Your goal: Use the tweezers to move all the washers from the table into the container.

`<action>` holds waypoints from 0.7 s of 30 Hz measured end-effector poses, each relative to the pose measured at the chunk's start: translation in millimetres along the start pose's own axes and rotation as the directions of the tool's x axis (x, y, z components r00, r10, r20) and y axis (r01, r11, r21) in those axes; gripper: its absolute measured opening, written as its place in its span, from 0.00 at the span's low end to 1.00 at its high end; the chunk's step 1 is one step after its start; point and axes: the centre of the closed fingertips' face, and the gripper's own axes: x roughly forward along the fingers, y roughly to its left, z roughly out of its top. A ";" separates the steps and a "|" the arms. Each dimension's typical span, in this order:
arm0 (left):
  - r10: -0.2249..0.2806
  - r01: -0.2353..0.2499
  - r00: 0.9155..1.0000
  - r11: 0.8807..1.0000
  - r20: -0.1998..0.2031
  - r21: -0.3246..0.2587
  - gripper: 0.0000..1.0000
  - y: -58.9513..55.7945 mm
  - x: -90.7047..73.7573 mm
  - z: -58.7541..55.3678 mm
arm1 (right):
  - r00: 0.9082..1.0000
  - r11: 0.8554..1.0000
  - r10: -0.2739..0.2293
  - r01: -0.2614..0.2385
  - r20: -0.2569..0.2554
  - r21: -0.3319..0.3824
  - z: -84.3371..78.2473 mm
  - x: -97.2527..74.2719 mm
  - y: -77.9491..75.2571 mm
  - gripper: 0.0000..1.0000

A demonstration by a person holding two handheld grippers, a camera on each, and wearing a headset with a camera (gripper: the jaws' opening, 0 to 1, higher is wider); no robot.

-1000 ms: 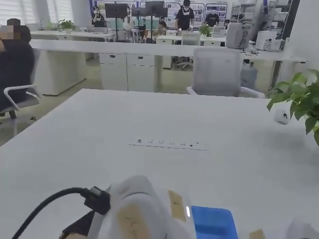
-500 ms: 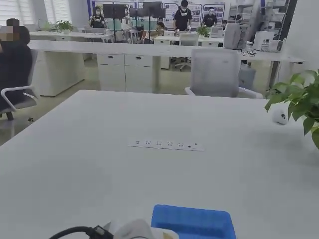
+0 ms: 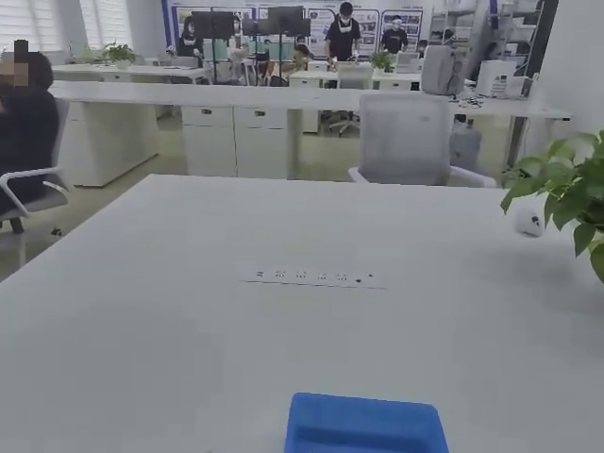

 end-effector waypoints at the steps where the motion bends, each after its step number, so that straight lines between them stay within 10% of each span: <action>1: -0.001 0.001 1.000 1.000 -0.011 0.007 0.00 0.2 1.5 -1.9 | 1.000 0.999 -0.026 0.026 0.013 0.020 -2.3 -7.4 -3.2 0.30; 14: 0.012 -0.007 0.991 0.999 -0.133 0.038 0.00 0.8 13.8 -18.3 | 0.957 0.956 -0.246 0.214 0.153 0.199 -10.8 -86.8 -19.2 0.35; 21: 0.015 0.003 0.975 0.997 -0.222 0.081 0.00 1.9 16.7 -29.7 | 0.900 0.914 -0.358 0.283 0.250 0.292 -12.4 -117.5 -30.9 0.35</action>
